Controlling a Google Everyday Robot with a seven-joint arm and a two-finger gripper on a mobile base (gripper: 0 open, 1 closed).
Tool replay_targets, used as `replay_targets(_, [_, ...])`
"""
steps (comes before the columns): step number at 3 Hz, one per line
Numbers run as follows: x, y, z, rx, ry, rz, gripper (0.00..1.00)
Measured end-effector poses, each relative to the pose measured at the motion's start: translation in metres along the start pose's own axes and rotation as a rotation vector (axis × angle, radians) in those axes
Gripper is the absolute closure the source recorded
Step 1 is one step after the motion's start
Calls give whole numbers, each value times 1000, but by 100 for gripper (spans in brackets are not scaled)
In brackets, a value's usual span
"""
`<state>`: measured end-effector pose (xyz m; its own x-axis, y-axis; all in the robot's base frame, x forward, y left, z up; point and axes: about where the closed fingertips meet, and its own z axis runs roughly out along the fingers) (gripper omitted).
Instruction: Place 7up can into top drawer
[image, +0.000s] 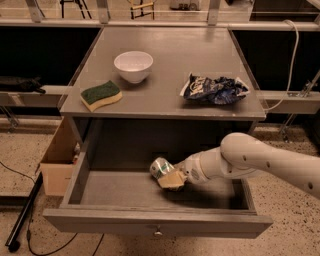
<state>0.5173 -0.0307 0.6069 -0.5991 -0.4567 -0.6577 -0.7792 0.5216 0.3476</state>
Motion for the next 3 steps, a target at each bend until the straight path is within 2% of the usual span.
replay_targets(1, [0, 0, 0, 0, 0, 0, 6])
replay_targets(2, [0, 0, 0, 0, 0, 0, 0])
replay_targets(3, [0, 0, 0, 0, 0, 0, 0])
